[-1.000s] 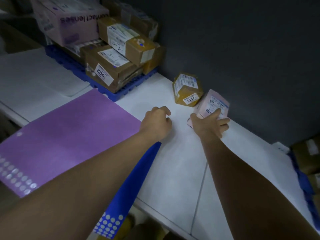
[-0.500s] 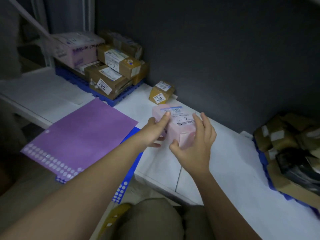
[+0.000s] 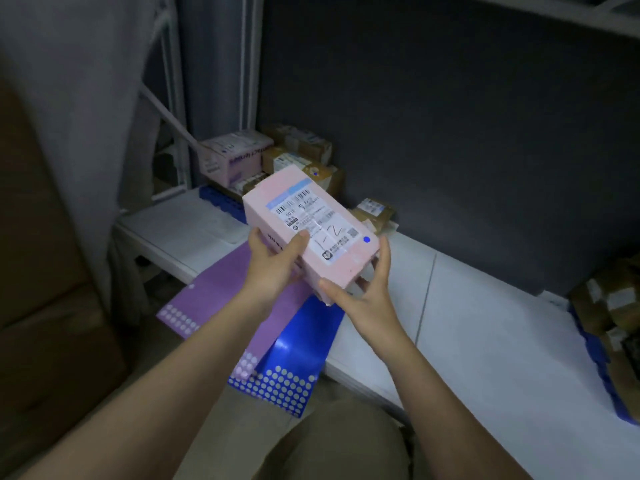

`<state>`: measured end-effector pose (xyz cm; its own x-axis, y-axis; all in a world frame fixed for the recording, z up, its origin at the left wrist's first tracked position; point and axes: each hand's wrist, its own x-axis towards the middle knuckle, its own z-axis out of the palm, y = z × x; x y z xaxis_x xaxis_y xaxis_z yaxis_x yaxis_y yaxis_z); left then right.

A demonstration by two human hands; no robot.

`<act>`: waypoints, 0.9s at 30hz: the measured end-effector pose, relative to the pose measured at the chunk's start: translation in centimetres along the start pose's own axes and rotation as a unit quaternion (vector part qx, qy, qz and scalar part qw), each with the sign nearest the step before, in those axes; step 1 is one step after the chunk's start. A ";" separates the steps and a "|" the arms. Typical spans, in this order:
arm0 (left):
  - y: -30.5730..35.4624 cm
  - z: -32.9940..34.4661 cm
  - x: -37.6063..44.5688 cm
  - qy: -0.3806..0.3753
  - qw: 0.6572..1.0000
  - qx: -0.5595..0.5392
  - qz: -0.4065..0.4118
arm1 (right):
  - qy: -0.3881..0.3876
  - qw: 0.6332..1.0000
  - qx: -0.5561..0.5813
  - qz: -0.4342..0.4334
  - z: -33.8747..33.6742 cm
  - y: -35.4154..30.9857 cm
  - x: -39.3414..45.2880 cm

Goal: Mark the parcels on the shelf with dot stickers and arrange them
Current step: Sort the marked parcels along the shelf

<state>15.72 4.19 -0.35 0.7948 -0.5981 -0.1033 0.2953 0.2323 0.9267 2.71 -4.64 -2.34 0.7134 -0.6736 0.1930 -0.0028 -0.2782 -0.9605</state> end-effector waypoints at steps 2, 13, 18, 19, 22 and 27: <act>-0.3 -1.1 0.7 0.028 0.999 0.018 0.022 | -0.009 1.000 0.022 0.018 1.7 0.7 0.7; 1.1 -1.7 8.4 0.015 0.990 0.139 0.031 | 0.063 0.994 0.072 0.055 4.6 2.4 10.2; 1.7 -2.2 15.9 0.041 0.961 0.264 0.063 | 0.077 0.988 0.123 0.058 4.3 1.3 17.0; 1.6 -2.5 17.2 0.053 0.954 0.287 0.070 | 0.066 0.990 0.111 0.060 4.0 1.4 17.9; 1.7 -3.4 19.2 0.087 0.932 0.337 0.099 | 0.034 0.996 0.049 0.070 3.5 2.1 19.9; 0.4 -3.9 20.6 0.041 0.915 0.377 0.137 | 0.023 0.996 0.010 0.085 4.3 3.6 21.7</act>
<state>34.28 -5.10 -3.51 0.8309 -0.5292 0.1716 -0.3456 -0.2493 0.9047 21.24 -17.34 -2.47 0.6703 -0.7412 0.0364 -0.1060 -0.1442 -0.9839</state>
